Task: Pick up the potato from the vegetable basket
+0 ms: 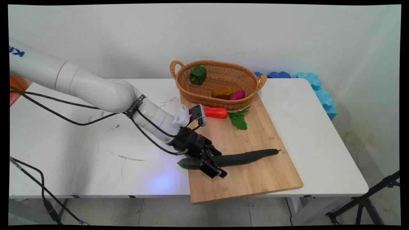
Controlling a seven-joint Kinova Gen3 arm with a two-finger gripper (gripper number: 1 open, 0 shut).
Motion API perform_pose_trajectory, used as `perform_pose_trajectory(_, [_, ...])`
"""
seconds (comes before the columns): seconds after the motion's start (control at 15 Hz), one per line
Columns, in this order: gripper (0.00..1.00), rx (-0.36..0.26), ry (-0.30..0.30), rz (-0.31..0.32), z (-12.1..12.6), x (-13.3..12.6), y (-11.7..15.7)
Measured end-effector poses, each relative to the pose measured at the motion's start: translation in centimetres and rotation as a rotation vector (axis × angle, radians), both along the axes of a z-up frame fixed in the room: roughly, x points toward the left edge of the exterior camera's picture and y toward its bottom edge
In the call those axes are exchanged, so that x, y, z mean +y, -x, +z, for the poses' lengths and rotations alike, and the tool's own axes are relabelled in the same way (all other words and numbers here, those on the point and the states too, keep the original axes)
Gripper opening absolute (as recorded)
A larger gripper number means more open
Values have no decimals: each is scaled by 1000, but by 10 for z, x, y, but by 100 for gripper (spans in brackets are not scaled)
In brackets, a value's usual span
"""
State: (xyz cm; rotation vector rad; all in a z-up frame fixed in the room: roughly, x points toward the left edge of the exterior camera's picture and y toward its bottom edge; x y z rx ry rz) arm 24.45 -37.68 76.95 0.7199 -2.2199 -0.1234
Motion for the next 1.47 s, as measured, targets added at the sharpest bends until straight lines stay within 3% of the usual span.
perform_pose_trajectory(0.6, [100,-14,83,-17,47,-21,-10])
perform_pose_trajectory(1.07, [100,-64,163,-16,95,-59,-21])
perform_pose_trajectory(1.47, [100,-152,265,-29,126,-105,-31])
